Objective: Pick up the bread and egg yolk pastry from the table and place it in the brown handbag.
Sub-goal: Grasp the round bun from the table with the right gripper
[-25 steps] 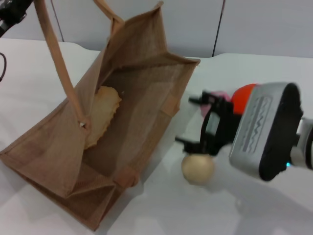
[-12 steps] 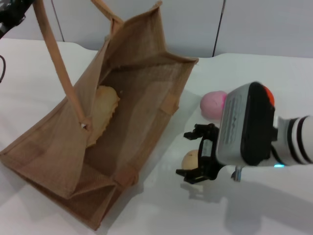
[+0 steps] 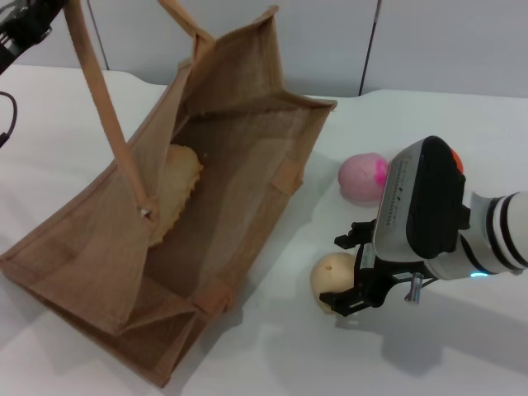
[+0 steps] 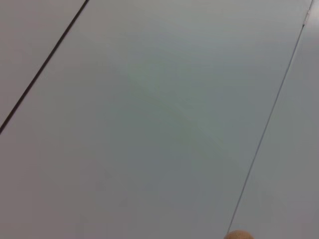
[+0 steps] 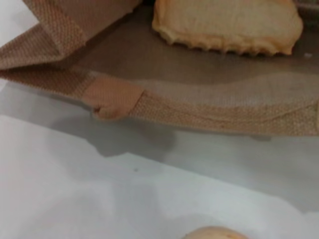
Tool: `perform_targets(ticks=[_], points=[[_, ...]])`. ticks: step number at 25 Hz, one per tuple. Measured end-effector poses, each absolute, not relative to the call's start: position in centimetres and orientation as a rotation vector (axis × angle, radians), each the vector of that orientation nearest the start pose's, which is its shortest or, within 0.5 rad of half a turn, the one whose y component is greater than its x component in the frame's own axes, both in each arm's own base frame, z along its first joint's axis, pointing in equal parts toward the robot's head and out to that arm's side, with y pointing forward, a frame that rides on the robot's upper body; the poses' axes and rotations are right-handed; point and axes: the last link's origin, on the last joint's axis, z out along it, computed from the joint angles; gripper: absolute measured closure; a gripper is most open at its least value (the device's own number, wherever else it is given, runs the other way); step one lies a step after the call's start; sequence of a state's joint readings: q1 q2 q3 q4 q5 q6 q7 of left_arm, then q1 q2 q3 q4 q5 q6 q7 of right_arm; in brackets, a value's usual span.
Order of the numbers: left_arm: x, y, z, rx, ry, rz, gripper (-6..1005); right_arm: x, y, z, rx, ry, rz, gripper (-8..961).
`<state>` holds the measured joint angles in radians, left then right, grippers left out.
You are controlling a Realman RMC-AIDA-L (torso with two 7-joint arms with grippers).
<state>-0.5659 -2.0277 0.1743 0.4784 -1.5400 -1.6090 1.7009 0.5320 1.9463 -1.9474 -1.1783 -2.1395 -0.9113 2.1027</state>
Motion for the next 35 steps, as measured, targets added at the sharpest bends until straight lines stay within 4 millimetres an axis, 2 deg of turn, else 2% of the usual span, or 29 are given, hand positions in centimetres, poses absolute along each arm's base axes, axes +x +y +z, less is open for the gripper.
perform_targets(ticks=[10, 16, 23, 27, 32, 35], points=[[-27.3, 35.9, 10.4, -1.887, -0.744, -1.466, 878, 18.3, 33.9, -8.4, -2.867, 0.153, -0.275, 73], [-27.3, 35.9, 10.0, -1.883, -0.751, -1.472, 878, 18.5, 34.6, -7.4, -2.856, 0.207, -0.264, 141], [-27.4, 35.9, 9.9, -1.882, -0.750, -1.473, 877, 18.4, 34.6, -7.1, -2.867, 0.213, -0.265, 204], [-27.3, 35.9, 9.8, -1.890, -0.749, -1.471, 877, 17.3, 34.5, -6.7, -2.866, 0.163, -0.231, 239], [-26.5, 36.1, 9.6, -1.922, -0.739, -1.489, 877, 15.8, 35.4, -5.3, -2.818, 0.135, -0.140, 282], [-25.9, 36.4, 9.3, -1.953, -0.730, -1.496, 878, 14.1, 35.4, -5.0, -2.806, 0.060, -0.080, 304]])
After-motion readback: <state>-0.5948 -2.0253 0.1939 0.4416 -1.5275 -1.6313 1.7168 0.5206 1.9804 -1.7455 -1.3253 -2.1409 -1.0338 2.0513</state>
